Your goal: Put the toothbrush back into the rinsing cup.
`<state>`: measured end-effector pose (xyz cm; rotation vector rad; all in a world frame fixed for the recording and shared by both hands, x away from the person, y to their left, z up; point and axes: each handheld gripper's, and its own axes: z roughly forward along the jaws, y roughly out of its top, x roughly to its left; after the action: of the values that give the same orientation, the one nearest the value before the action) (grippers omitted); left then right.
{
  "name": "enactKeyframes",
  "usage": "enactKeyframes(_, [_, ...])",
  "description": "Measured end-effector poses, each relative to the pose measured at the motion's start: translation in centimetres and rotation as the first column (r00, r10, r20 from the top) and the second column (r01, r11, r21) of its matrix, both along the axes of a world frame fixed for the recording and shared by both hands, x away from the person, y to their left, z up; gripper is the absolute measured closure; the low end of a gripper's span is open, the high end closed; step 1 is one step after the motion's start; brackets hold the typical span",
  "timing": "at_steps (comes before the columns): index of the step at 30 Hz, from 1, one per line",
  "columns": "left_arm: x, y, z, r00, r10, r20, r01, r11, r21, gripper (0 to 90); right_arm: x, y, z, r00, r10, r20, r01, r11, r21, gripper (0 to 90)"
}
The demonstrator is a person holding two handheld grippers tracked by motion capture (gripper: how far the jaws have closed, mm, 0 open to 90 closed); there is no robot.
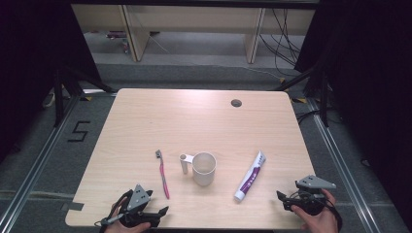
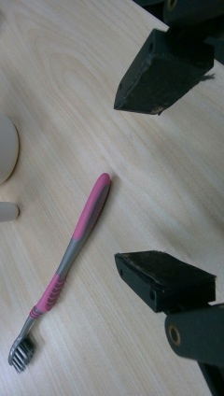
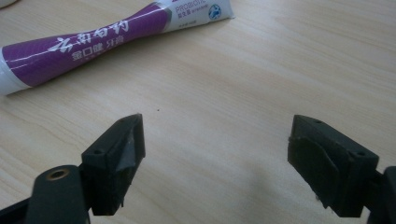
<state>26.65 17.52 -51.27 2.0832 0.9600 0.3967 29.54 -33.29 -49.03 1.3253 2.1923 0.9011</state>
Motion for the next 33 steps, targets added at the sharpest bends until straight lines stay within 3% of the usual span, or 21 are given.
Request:
enactKeyframes(6, [0.0,-0.1,0.0,1.0000,-0.001,-0.005,0.001,1.0000,-0.008,19.8,-0.1,0.1,0.1,0.9999,-0.014,-0.005,0.014,1.000,-0.001,20.7])
enactKeyframes(8, [0.2,0.0,0.1,0.9998,0.017,-0.006,-0.017,0.9997,-0.019,19.0,-0.2,0.3,0.0,0.9997,-0.016,-0.017,0.016,0.999,0.028,21.0])
enactKeyframes(9, [0.2,0.0,0.2,0.9998,0.017,-0.011,-0.017,0.9991,-0.039,18.6,-0.1,0.1,0.0,1.0000,-0.008,-0.001,0.008,1.000,0.004,21.0])
enactKeyframes(11, [0.3,0.1,0.4,0.9994,0.033,-0.014,-0.034,0.9980,-0.053,17.3,-0.1,0.2,0.1,0.9997,-0.023,-0.008,0.023,1.000,0.010,21.0])
enactKeyframes(12, [0.6,-0.1,0.4,0.9982,0.059,-0.011,-0.059,0.9951,-0.079,17.2,-0.2,0.2,0.1,0.9996,-0.024,-0.016,0.024,1.000,0.004,21.0])
enactKeyframes(15, [0.9,0.0,0.6,0.9975,0.064,-0.029,-0.065,0.9953,-0.072,16.9,0.0,0.0,0.0,1.0000,0.003,-0.003,-0.003,1.000,-0.001,21.0])
enactKeyframes(16, [1.1,-0.2,0.5,0.9962,0.083,-0.027,-0.085,0.9918,-0.096,17.0,-0.1,0.1,0.0,0.9999,-0.016,-0.006,0.016,1.000,0.014,21.0])
enactKeyframes(17, [1.2,0.0,0.7,0.9971,0.071,-0.029,-0.072,0.9954,-0.064,17.0,0.0,0.0,-0.1,0.9998,0.000,0.018,0.000,1.000,0.002,21.0])
enactKeyframes(18, [1.4,-0.1,0.9,0.9958,0.088,-0.025,-0.090,0.9933,-0.073,17.0,0.1,-0.2,-0.1,0.9997,0.022,0.015,-0.022,1.000,-0.001,21.0])
enactKeyframes(21, [1.9,0.0,1.1,0.9951,0.094,-0.029,-0.096,0.9936,-0.061,17.5,-0.1,-0.1,0.0,1.0000,-0.002,-0.008,0.002,1.000,0.007,21.0])
enactKeyframes(24, [2.6,0.0,1.4,0.9944,0.099,-0.039,-0.100,0.9938,-0.048,20.3,0.0,-0.1,-0.1,0.9998,0.013,0.013,-0.013,1.000,0.002,21.0])
enactKeyframes(25, [3.0,-0.1,1.5,0.9936,0.106,-0.039,-0.108,0.9930,-0.048,20.2,-0.1,0.1,0.0,0.9999,-0.002,-0.010,0.002,1.000,0.017,21.0])
enactKeyframes(27, [3.4,-0.1,1.8,0.9941,0.101,-0.039,-0.103,0.9942,-0.033,21.6,0.0,0.1,-0.1,1.0000,0.006,-0.007,-0.006,1.000,0.021,21.0])
enactKeyframes(28, [3.8,-0.3,2.1,0.9946,0.097,-0.036,-0.098,0.9950,-0.020,22.8,0.1,0.0,-0.2,0.9996,0.025,0.014,-0.025,1.000,0.000,21.0])
enactKeyframes(30, [4.7,-0.5,2.7,0.9952,0.085,-0.048,-0.084,0.9963,0.015,25.4,0.0,0.1,-0.1,0.9997,0.024,-0.006,-0.024,1.000,0.000,21.6])
enactKeyframes(31, [4.7,-0.5,2.7,0.9952,0.085,-0.048,-0.084,0.9963,0.015,27.2,-0.4,0.7,0.0,0.9966,-0.026,-0.078,0.030,0.998,0.052,22.3])
enactKeyframes(32, [5.1,-0.6,3.0,0.9954,0.083,-0.047,-0.082,0.9961,0.032,28.8,-0.2,0.5,-0.2,0.9992,-0.003,-0.039,0.004,0.999,0.037,22.9])
enactKeyframes(33, [5.4,-0.5,3.2,0.9955,0.078,-0.055,-0.075,0.9957,0.055,29.3,-0.3,0.5,-0.2,0.9994,-0.001,-0.036,0.002,1.000,0.029,23.0])
